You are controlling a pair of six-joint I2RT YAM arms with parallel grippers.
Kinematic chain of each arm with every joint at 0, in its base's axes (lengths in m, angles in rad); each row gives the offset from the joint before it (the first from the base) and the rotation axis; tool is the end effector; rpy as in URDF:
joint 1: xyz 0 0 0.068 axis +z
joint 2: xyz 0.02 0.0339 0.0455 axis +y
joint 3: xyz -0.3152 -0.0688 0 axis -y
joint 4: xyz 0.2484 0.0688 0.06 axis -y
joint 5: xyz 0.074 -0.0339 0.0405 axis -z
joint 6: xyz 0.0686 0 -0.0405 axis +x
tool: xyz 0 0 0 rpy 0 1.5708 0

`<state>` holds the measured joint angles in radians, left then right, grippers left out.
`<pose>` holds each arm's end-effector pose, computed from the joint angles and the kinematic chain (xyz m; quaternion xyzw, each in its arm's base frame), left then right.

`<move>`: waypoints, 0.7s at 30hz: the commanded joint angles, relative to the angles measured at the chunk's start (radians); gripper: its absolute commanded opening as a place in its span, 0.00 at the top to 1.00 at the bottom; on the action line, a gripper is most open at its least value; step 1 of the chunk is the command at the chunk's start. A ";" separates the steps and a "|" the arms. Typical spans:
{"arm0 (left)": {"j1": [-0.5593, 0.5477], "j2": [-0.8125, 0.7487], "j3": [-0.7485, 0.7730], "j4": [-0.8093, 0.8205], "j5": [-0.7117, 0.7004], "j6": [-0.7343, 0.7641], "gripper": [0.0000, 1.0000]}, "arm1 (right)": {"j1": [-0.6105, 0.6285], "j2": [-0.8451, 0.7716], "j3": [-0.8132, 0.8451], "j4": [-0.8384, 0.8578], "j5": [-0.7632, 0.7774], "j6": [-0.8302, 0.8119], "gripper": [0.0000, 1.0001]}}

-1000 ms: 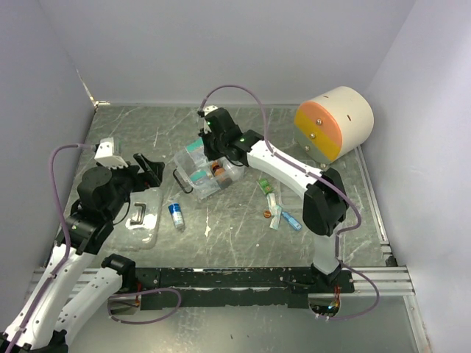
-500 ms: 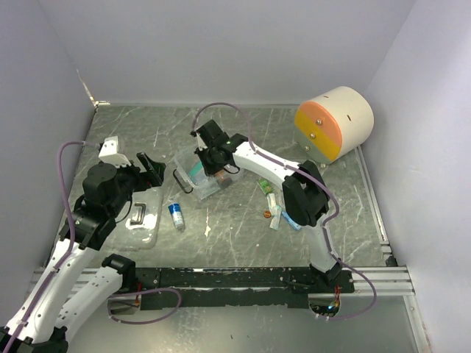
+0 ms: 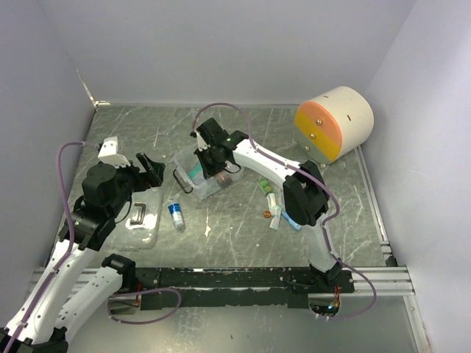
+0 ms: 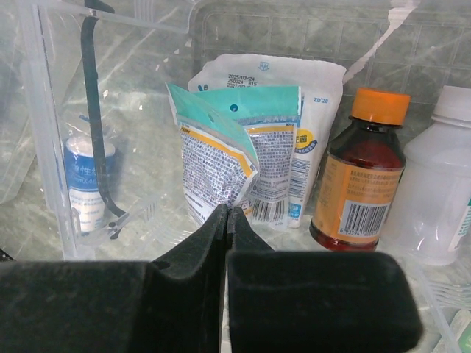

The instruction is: Organize the medicine kit

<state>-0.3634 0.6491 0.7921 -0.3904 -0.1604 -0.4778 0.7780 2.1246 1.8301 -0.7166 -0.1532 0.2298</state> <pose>0.1381 -0.0408 0.3641 -0.0941 0.7823 -0.1924 0.5849 0.3603 0.3697 0.2467 -0.2797 0.9168 0.1974 0.2057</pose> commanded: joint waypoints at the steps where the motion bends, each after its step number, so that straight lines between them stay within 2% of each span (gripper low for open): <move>1: 0.004 -0.015 0.034 0.000 -0.017 0.011 0.01 | -0.003 0.037 0.033 -0.059 -0.025 0.022 1.00; 5: 0.003 -0.018 0.033 -0.001 -0.017 0.011 0.01 | 0.000 0.049 0.026 -0.068 0.007 0.024 0.99; 21: 0.003 -0.014 0.034 0.001 -0.014 0.013 0.01 | 0.003 0.036 0.022 -0.048 0.094 0.023 0.75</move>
<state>-0.3634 0.6403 0.7921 -0.3935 -0.1612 -0.4778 0.7803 2.1788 1.8381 -0.7395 -0.0895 0.2516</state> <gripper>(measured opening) 0.988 0.221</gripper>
